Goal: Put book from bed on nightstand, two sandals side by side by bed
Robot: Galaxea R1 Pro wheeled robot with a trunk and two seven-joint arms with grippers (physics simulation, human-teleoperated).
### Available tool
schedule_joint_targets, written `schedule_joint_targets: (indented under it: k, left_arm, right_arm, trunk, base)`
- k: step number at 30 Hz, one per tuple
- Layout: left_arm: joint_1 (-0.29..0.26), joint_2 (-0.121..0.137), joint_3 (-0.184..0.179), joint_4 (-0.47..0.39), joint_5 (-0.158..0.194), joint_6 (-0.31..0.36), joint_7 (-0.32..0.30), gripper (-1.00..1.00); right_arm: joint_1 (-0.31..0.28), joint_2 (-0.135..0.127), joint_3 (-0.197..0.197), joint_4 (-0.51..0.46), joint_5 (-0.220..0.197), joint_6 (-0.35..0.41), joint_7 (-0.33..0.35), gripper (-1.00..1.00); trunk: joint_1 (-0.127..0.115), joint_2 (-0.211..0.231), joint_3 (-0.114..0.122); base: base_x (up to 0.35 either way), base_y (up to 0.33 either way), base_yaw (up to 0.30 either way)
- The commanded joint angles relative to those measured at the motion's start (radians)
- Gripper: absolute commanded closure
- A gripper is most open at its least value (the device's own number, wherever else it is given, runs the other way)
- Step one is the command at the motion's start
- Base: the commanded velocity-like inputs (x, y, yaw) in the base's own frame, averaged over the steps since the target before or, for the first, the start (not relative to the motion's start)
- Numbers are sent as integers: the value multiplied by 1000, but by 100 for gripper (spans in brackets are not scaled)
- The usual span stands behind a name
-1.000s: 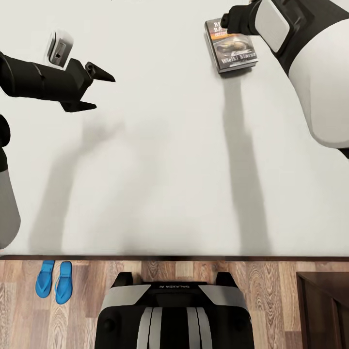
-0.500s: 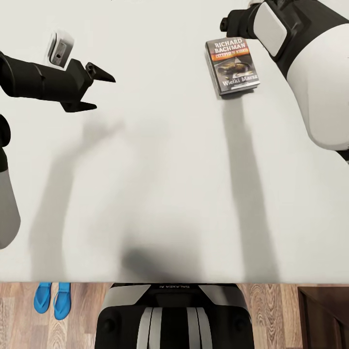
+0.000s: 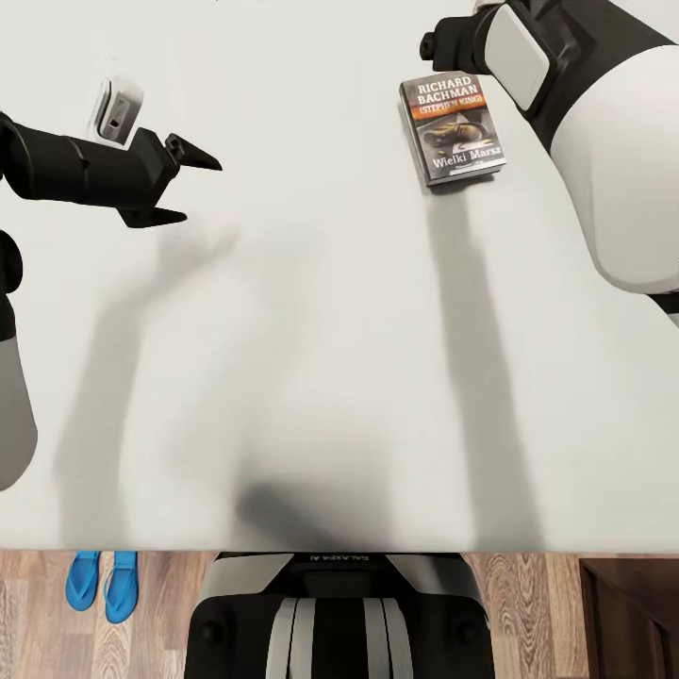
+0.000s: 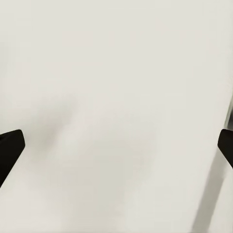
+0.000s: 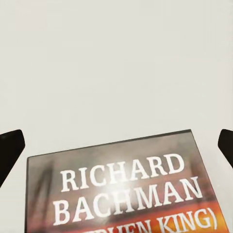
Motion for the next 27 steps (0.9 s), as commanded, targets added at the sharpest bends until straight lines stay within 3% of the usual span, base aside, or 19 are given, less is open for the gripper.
schedule_joint_targets:
  k: [1, 27]
  left_arm:
    - [-1, 1, 0, 0, 6, 8, 8, -100]
    - [8, 6, -2, -2, 13, 20, 4, -100]
  right_arm:
    - [0, 1, -5, -2, 6, 6, -2, -100]
    - [6, 2, -2, -8, 6, 4, -3, -100]
  trunk:
    - [0, 0, 0]
    - [0, 0, 0]
  base:
    - [0, 0, 0]
    - [0, 0, 0]
